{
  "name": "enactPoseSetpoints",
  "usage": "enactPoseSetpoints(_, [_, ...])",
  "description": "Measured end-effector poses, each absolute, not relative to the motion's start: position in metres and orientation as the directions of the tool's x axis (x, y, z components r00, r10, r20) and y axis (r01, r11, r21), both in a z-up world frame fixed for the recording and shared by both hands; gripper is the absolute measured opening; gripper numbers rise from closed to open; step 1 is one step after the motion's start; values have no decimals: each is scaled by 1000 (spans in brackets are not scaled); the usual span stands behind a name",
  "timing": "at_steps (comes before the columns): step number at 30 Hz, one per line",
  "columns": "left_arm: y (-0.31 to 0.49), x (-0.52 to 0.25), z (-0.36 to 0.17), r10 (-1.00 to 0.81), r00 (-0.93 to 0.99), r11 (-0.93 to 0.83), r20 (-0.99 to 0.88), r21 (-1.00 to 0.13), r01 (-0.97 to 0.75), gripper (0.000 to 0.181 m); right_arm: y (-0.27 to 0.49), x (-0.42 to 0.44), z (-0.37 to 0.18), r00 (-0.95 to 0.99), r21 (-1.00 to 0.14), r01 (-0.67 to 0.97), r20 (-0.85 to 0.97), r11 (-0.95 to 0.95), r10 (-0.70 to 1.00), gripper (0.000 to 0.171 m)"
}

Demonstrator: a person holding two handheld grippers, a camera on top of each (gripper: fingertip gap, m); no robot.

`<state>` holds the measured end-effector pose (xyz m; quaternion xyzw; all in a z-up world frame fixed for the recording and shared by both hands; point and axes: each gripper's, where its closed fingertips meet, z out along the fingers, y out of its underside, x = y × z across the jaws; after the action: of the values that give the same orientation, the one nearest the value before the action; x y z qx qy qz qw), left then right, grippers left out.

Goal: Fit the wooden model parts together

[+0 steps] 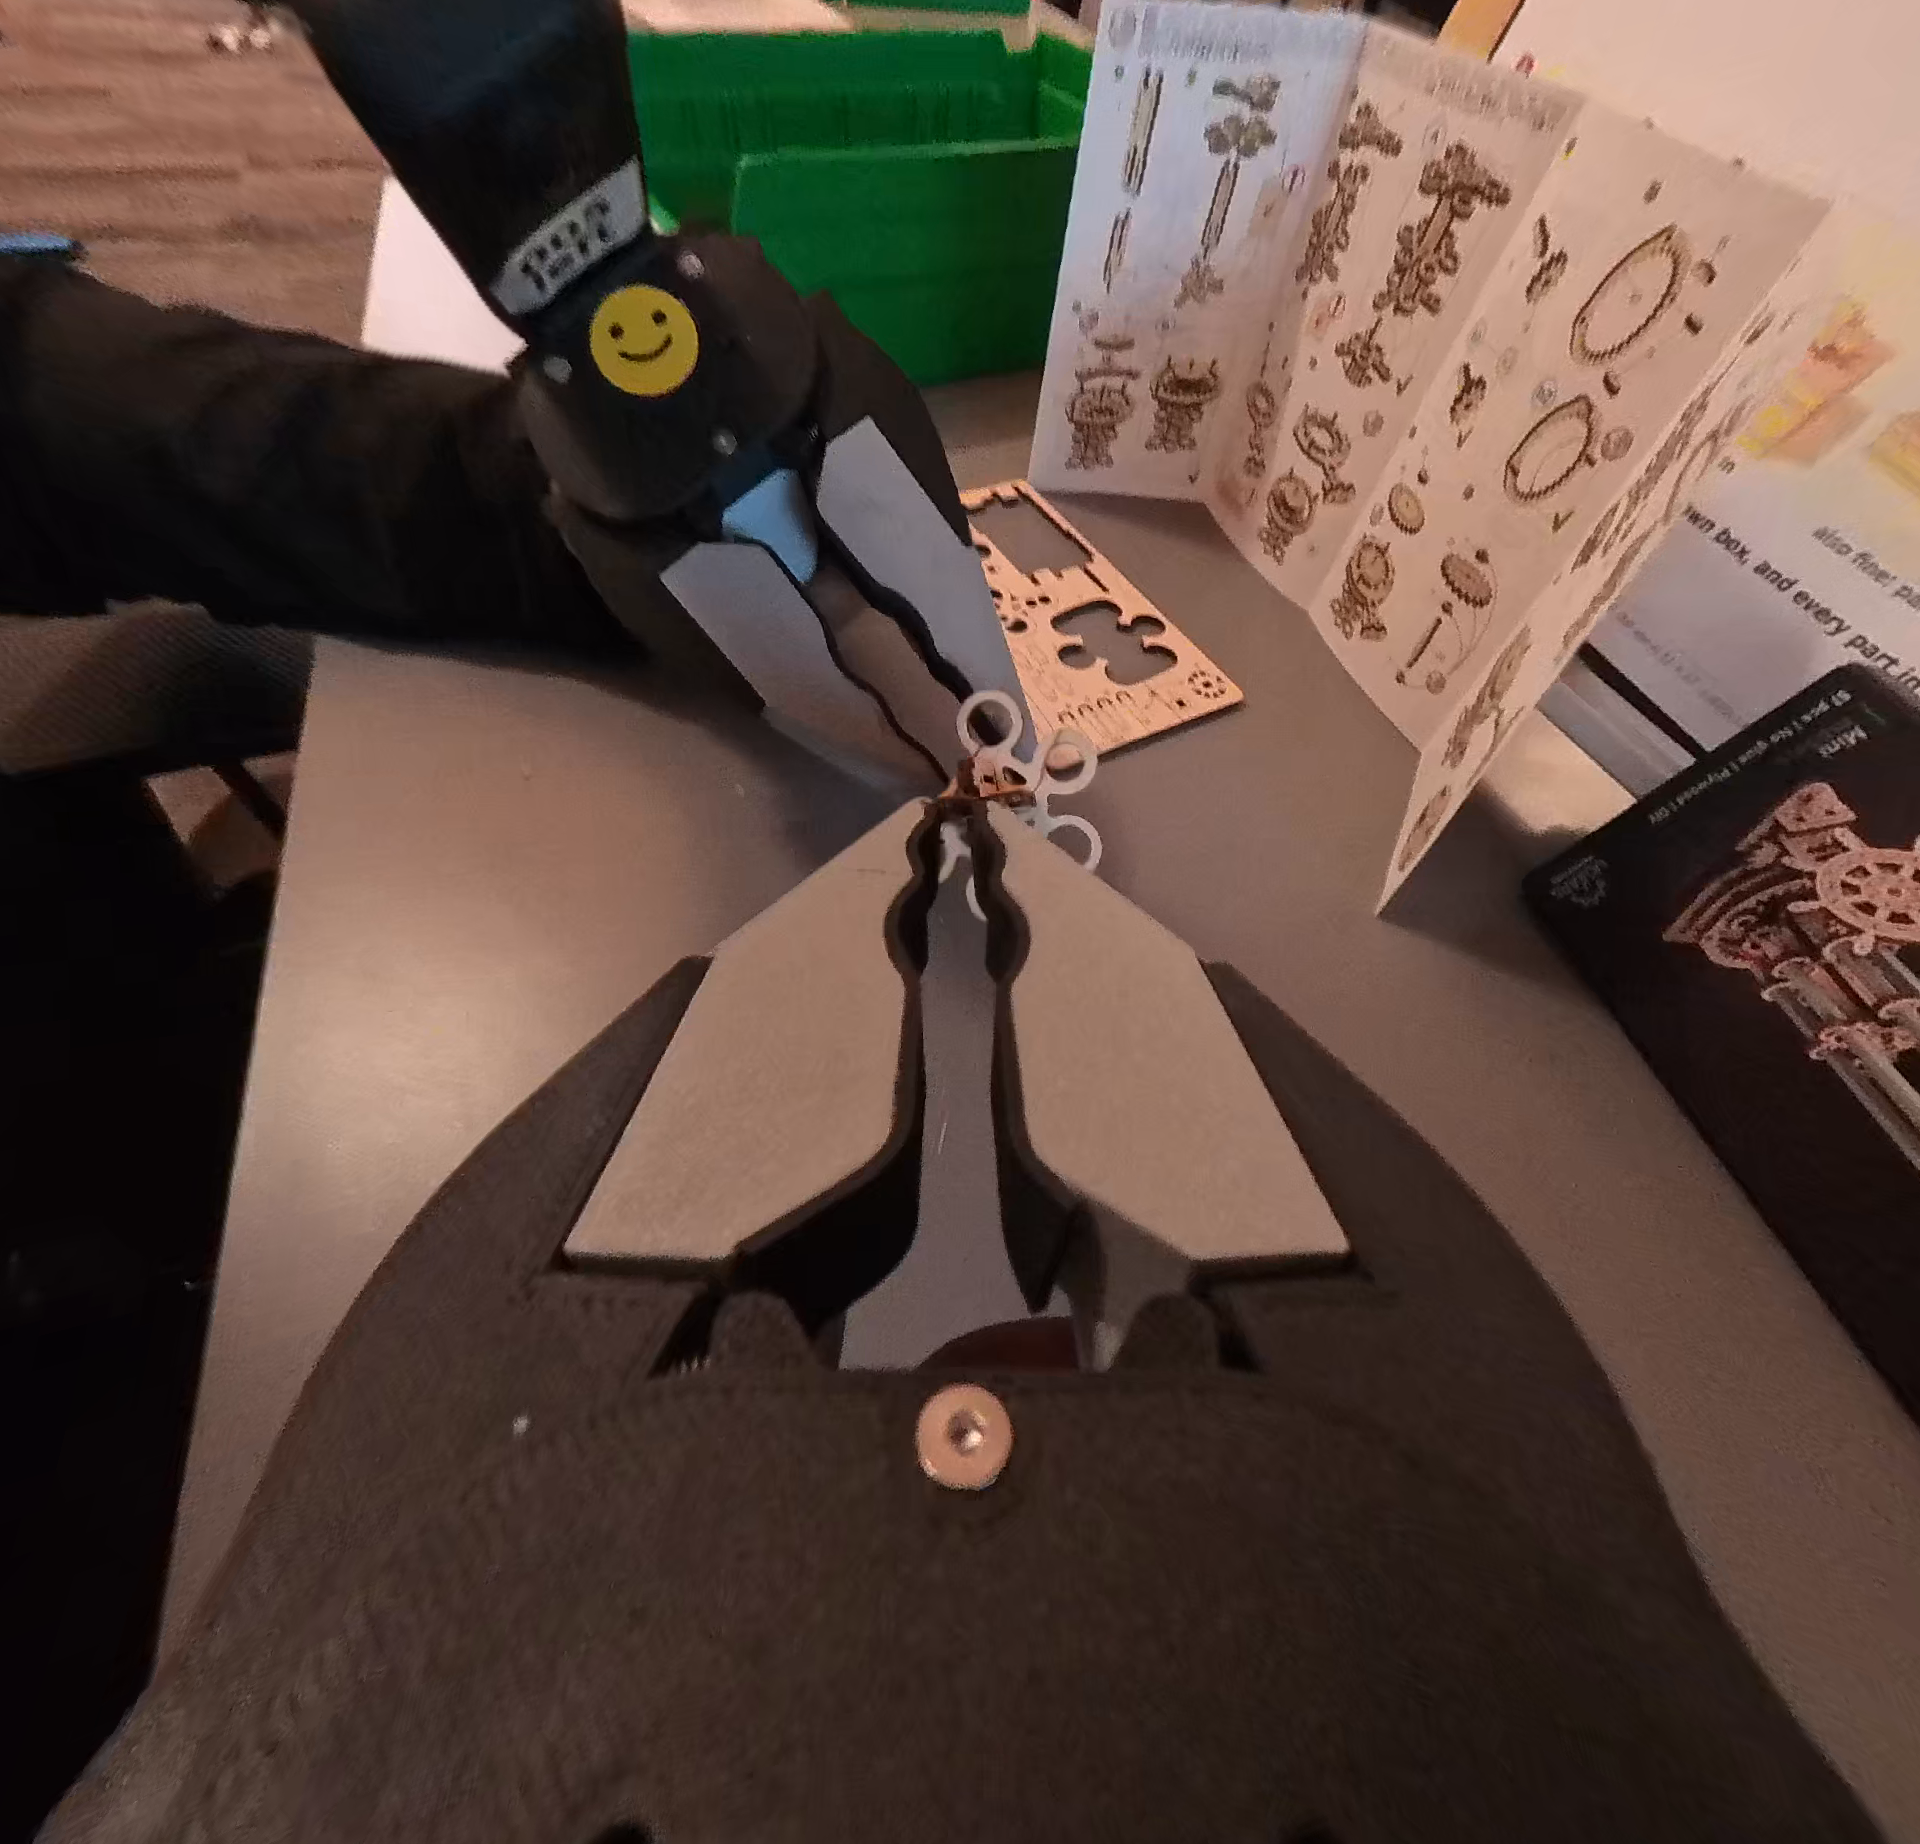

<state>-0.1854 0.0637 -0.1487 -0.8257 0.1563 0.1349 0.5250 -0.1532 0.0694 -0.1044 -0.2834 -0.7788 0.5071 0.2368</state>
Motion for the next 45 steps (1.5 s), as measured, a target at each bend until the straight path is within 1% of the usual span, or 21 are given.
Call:
enactPoseSetpoints(6, [65, -175, -131, -129, 945, -297, -299, -898, -325, 12, 63, -147, -81, -752, -967, 172, -4, 190, 659, 1])
enactPoseSetpoints(11, [64, -164, -115, -166, 958, -192, -232, -946, -262, 12, 62, -140, -61, -786, -986, 151, -73, 76, 613, 9])
enactPoseSetpoints(13, [62, -156, -104, -192, 946, -119, -263, -950, -288, 12, 66, -137, -50, -787, -993, 107, -55, 48, 615, 13])
enactPoseSetpoints(15, [58, -149, -91, -196, 925, -28, -326, -941, -337, 11, 69, -130, -37, -802, -998, 61, -46, 6, 595, 13])
enactPoseSetpoints(20, [47, -133, -67, -178, 874, 135, -453, -891, -434, 12, 66, -108, -15, -858, -998, -24, -8, -54, 514, 10])
enactPoseSetpoints(22, [43, -130, -60, -164, 864, 179, -476, -876, -448, 11, 61, -92, -8, -899, -996, -45, 5, -80, 437, 10])
enactPoseSetpoints(23, [41, -128, -56, -161, 861, 204, -483, -870, -450, 11, 59, -87, -6, -909, -995, -57, 18, -82, 416, 10])
enactPoseSetpoints(26, [36, -124, -48, -135, 837, 256, -531, -834, -488, 12, 63, -84, -7, -899, -994, -98, 72, -39, 432, 11])
enactPoseSetpoints(30, [34, -119, -43, -116, 816, 291, -566, -805, -517, 11, 63, -86, -15, -893, -995, -103, 97, 10, 440, 13])
enactPoseSetpoints(36, [38, -118, -49, -80, 768, 257, -636, -758, -600, 11, 54, -88, -37, -886, -986, -109, 155, 129, 437, 13])
enactPoseSetpoints(40, [39, -116, -51, -81, 752, 245, -654, -744, -621, 11, 51, -92, -47, -876, -977, -109, 181, 183, 447, 15])
enactPoseSetpoints(43, [40, -118, -52, -96, 776, 226, -623, -773, -593, 11, 54, -101, -50, -851, -975, -103, 189, 197, 490, 18])
enactPoseSetpoints(45, [43, -127, -48, -99, 855, 199, -510, -852, -485, 11, 59, -110, -53, -831, -975, -78, 178, 206, 527, 21])
